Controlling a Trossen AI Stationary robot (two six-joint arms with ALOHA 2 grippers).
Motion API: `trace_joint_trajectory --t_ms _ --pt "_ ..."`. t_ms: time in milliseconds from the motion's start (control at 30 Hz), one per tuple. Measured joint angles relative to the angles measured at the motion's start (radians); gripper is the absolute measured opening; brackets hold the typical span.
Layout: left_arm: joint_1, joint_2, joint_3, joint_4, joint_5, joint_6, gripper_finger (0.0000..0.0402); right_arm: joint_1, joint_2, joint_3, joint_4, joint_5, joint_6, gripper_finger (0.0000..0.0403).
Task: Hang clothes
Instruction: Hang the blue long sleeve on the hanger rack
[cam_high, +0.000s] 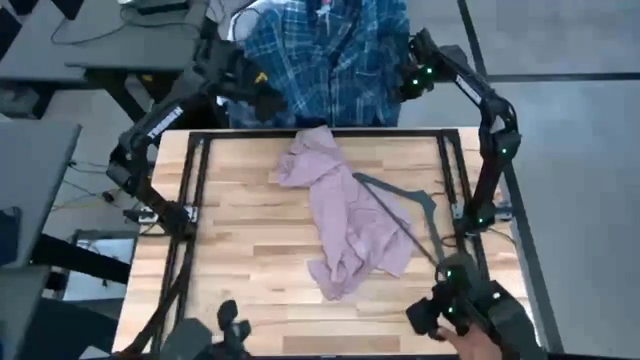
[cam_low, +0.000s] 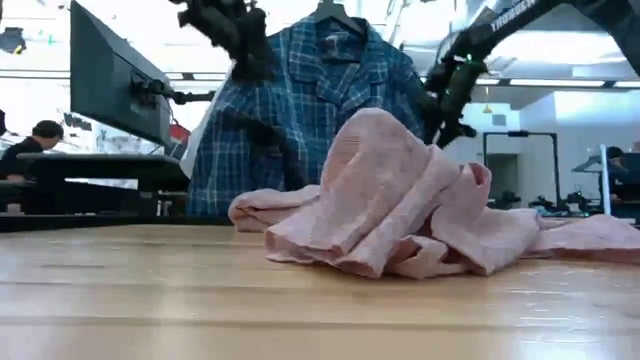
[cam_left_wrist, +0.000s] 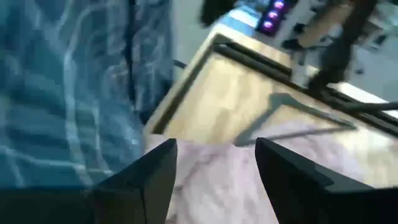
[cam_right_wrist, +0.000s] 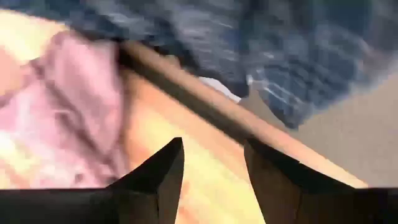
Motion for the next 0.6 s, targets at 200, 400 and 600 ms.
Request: trace_joint_trajectory --t_ms 200,400,600 --pt "0.109 0.0 -0.137 0.29 -0.071 -0.037 0.0201 0.097 -0.045 0.0 -0.001 0.045 0.03 0.0159" --pt "0.161 -0.018 -0.15 0.304 -0.064 -0.069 0.0201 0.177 -0.094 -0.001 0.011 0.11 0.043 0.0159" --pt "0.114 -0.099 -0.147 0.264 -0.056 -0.012 0.0201 0.248 -0.18 0.0 0.218 0.122 0.071 0.0159"
